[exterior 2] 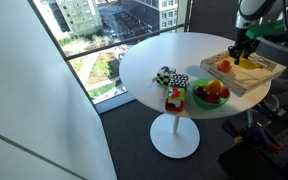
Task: Put the banana in the box
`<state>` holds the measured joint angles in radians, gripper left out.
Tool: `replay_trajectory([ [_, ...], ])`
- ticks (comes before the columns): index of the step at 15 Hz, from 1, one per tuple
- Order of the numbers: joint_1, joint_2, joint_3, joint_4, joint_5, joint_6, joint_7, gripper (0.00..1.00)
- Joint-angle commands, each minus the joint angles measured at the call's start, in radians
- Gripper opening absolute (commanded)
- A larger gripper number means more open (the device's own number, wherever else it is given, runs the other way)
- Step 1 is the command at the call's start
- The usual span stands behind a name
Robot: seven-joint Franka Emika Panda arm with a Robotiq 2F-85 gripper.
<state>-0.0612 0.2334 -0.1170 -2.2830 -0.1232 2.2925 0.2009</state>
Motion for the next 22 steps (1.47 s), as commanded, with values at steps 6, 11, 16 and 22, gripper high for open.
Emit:
replay_trajectory([
  [6,-0.017,0.019,0.002,-0.048,0.036,0.154,-0.052,0.17],
  [11,-0.022,0.05,0.006,-0.057,0.078,0.194,-0.1,0.68],
  [16,-0.015,0.052,0.004,-0.057,0.075,0.193,-0.109,0.94],
  [22,-0.011,0.022,0.004,-0.056,0.074,0.173,-0.107,1.0],
])
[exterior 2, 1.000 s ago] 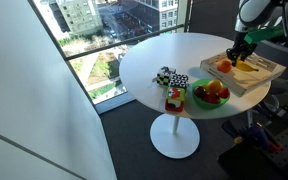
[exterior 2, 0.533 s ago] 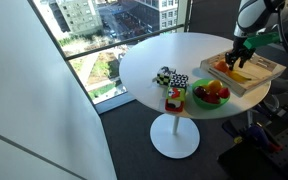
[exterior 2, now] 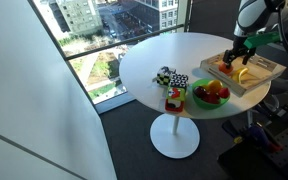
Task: Put the banana in the box
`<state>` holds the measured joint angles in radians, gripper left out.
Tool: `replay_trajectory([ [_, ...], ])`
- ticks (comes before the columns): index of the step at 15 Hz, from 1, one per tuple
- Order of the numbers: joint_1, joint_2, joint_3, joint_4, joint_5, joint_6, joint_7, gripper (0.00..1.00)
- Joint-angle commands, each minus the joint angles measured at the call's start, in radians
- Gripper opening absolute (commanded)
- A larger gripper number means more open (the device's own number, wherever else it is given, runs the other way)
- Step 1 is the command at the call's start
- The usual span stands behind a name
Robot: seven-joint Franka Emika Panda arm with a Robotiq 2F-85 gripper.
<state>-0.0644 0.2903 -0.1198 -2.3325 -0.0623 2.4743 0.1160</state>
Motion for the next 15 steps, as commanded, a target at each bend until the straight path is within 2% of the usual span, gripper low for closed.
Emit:
replay_trajectory([
  [1,-0.006,-0.042,0.006,-0.006,0.011,-0.012,-0.018,1.0],
  [10,0.007,-0.111,0.03,0.003,0.009,-0.051,-0.019,1.0],
  [15,0.025,-0.165,0.057,0.003,0.008,-0.129,-0.022,1.0],
])
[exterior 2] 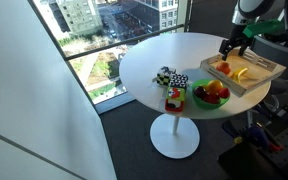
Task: Put the banana in the box
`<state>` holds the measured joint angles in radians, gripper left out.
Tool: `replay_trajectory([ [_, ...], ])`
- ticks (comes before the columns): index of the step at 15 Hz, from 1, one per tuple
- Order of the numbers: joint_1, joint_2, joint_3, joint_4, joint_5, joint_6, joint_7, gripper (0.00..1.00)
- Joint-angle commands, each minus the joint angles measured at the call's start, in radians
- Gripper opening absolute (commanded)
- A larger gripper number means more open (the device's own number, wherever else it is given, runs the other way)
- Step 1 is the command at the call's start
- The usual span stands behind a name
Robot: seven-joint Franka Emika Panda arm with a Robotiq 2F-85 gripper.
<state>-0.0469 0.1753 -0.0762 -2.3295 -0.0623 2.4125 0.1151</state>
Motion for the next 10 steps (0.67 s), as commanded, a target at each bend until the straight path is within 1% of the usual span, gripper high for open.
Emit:
replay_trajectory([
  [1,0.011,-0.061,0.02,0.003,0.014,-0.096,-0.031,1.0],
  [6,0.032,-0.119,0.045,0.005,0.008,-0.22,-0.04,1.0],
  [10,0.044,-0.168,0.06,-0.003,-0.003,-0.281,-0.028,1.0],
])
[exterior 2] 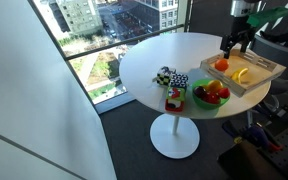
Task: Put the banana in the box
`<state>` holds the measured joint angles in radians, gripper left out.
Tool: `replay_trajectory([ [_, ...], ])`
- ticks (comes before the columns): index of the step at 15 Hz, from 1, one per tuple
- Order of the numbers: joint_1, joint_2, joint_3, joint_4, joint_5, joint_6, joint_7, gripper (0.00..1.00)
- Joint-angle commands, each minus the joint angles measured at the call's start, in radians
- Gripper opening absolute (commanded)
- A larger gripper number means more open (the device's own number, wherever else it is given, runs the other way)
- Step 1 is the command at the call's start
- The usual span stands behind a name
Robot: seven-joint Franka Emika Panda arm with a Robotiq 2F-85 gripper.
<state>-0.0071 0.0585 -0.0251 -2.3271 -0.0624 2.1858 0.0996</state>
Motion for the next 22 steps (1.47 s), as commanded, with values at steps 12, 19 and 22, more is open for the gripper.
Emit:
replay_trajectory([
  [12,0.015,-0.213,0.028,-0.031,0.023,-0.136,-0.035,1.0],
  [19,0.022,-0.3,0.026,-0.068,0.076,-0.111,-0.081,1.0],
  [22,0.021,-0.322,0.025,-0.079,0.091,-0.108,-0.096,1.0],
])
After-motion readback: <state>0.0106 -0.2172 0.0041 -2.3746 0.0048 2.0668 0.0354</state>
